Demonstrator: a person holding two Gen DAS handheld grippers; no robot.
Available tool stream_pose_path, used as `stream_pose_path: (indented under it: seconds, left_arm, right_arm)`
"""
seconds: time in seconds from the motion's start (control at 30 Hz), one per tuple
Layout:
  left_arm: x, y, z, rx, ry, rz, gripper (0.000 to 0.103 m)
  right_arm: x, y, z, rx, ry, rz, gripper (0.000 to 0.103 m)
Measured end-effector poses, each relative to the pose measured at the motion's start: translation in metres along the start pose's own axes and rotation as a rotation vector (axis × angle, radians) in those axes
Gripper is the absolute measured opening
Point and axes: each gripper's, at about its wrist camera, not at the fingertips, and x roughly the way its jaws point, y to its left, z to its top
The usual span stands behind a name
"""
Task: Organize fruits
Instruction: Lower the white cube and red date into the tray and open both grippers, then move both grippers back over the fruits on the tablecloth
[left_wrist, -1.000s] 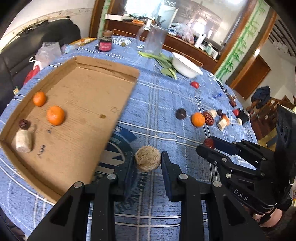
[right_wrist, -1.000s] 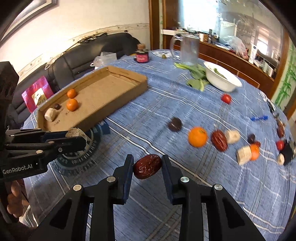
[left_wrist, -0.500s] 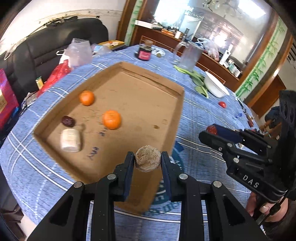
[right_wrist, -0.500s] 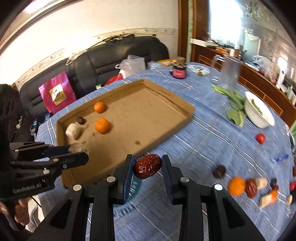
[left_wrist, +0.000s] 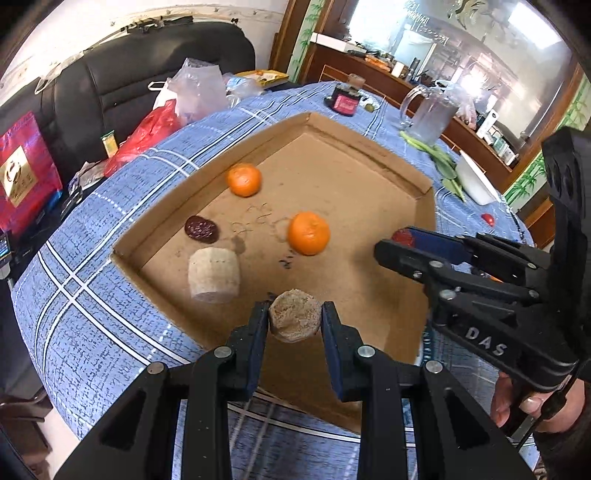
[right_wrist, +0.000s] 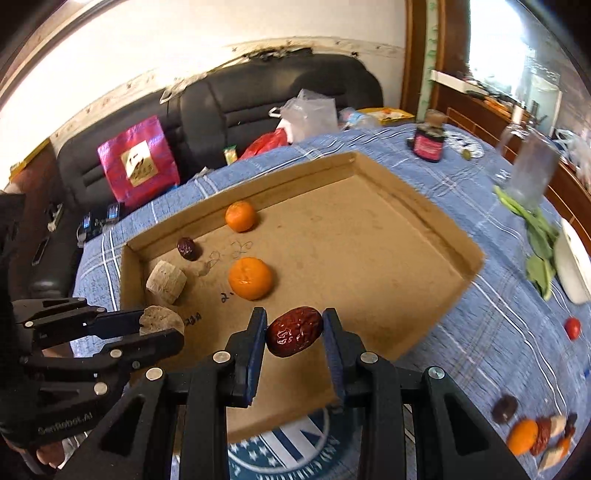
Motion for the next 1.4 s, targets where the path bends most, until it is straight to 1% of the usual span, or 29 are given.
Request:
stream_pose_path:
  seconds: [0.17,0.3,0.5,0.7,0.8,0.93,1.1,1.2,1.27,1.4]
  left_arm:
    - [0.007,0.005,0.001,0.002,0.013,0.009,0.028]
    - [0.009,0.005,0.002,0.021,0.007,0.014,0.028]
    - [0.009,0.000,0.000,0.070,-0.007,0.032,0.028]
    - [0.007,0.002,0.000,0.066,-0.005,0.019,0.029]
    - [0.005,0.001,0.000,0.066,-0.006,0.013,0.030]
    - [0.001,-0.001,-0.002,0.075,-0.009,0.014,0.032]
    - [-0.007,-0.003,-0.006,0.079,-0.018,0.020,0.033]
    - [-0.012,-0.003,-0.007,0.076,-0.027,0.026,0.037]
    - [-0.017,-0.004,-0.009,0.069,-0.037,0.031,0.042]
    - [-0.025,-0.005,-0.012,0.053,-0.048,0.035,0.046]
  right_arm:
    - [0.020,0.007,0.005,-0.024,0.024,0.007,0.034]
    - [0.031,0.006,0.007,-0.025,0.041,0.001,0.034]
    - [0.040,0.004,0.005,-0.024,0.065,0.009,0.034]
    - [0.044,0.005,0.000,-0.023,0.083,-0.001,0.034]
    - [0.044,0.005,0.000,-0.023,0.088,-0.004,0.035]
    - [0.041,0.004,-0.002,-0.021,0.086,-0.017,0.039]
    - [0.034,0.004,-0.004,-0.018,0.082,-0.031,0.040]
    - [0.026,0.004,-0.006,-0.014,0.068,-0.033,0.040]
    - [0.017,0.003,-0.007,-0.006,0.057,-0.029,0.040]
    - [0.000,0.001,-0.014,0.009,0.039,-0.031,0.040]
